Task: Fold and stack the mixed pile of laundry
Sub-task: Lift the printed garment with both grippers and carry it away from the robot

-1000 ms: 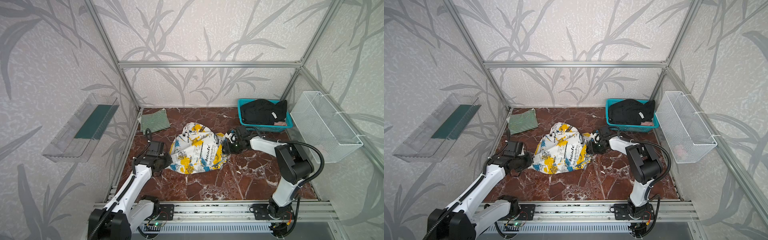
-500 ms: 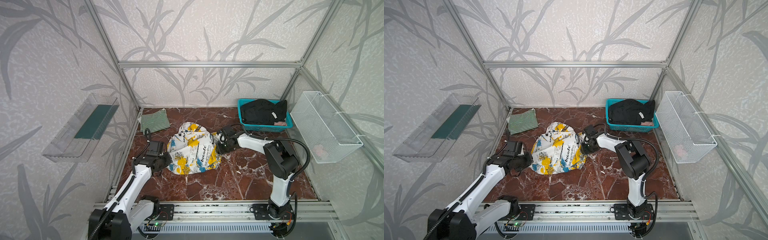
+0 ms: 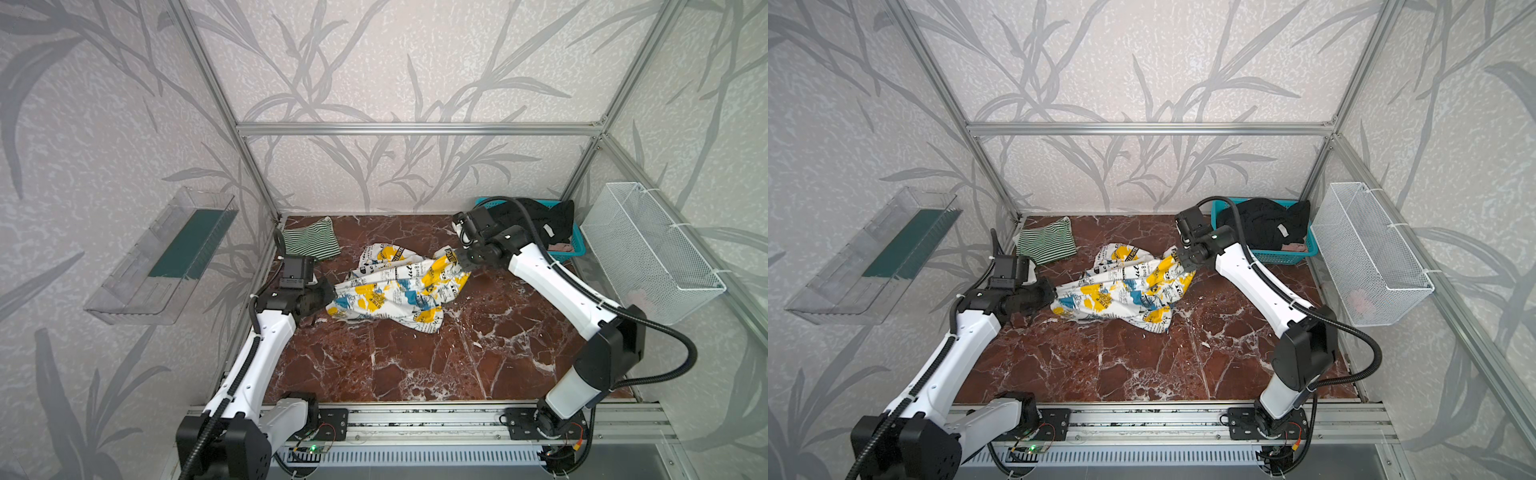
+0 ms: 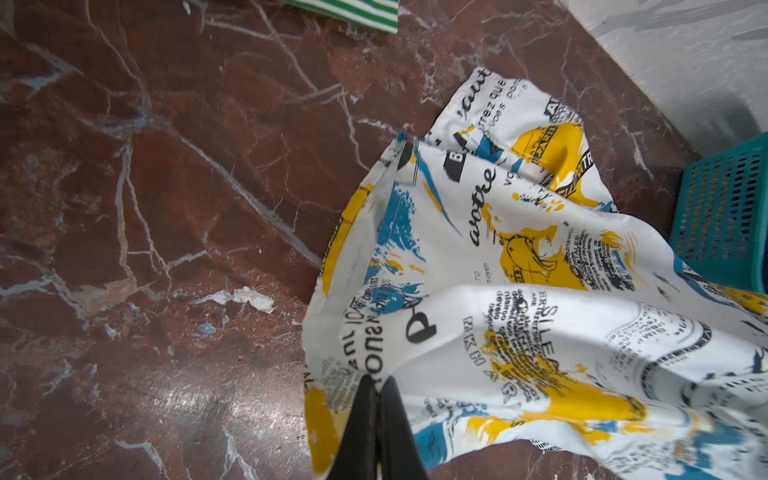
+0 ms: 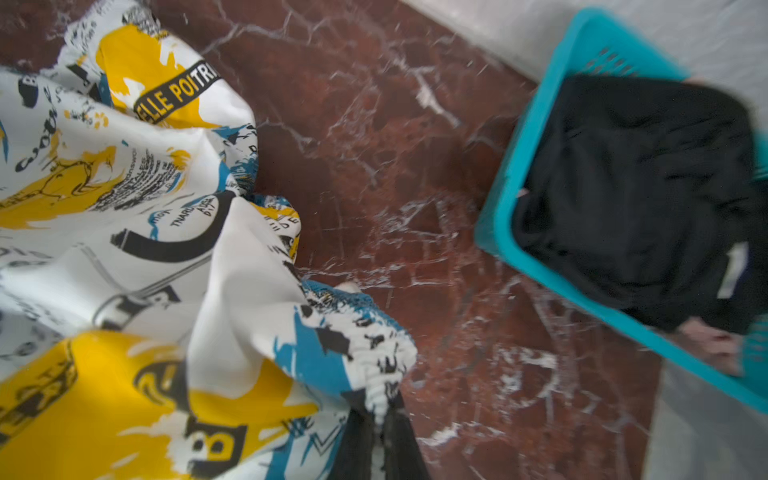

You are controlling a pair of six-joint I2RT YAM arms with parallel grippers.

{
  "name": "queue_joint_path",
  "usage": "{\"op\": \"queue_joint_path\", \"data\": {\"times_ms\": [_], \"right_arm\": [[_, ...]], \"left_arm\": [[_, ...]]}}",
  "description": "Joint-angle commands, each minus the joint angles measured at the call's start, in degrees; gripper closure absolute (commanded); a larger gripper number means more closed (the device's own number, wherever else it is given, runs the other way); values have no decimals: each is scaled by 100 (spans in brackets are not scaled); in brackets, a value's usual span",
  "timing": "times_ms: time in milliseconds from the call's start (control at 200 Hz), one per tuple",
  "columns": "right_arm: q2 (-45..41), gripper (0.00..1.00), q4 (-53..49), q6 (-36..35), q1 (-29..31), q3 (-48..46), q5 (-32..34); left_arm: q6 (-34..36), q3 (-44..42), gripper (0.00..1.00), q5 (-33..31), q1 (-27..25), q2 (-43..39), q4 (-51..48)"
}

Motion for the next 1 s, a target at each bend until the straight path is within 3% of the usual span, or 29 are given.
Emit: {"op": "queue_joint_path", "data": {"times_ms": [0,165,355,595,760,995], "right_arm": [[-392,96,-791,-559,48,324,765],[-1014,96,-1085,-588,49,604,461],[-1704,97,-1116,-587,49,848,-322],[-1801,99,-1434,-592,30,1495,-783],[-1728,99,-1712,-480,31,1247,-460],[-1414,100,-1165,-599,-193,446,-831]], "left_arm": [[303,597,100,50,138,71,-283],[526,1345,100,289,306,153,-602],[782,2354,100,736,334,186,-965],[1255,3672,100,544,353,355,-1806],[1345,3458,100,364,375,298,-1876],[1093,2837,100,1010,377,687,-1018]]}}
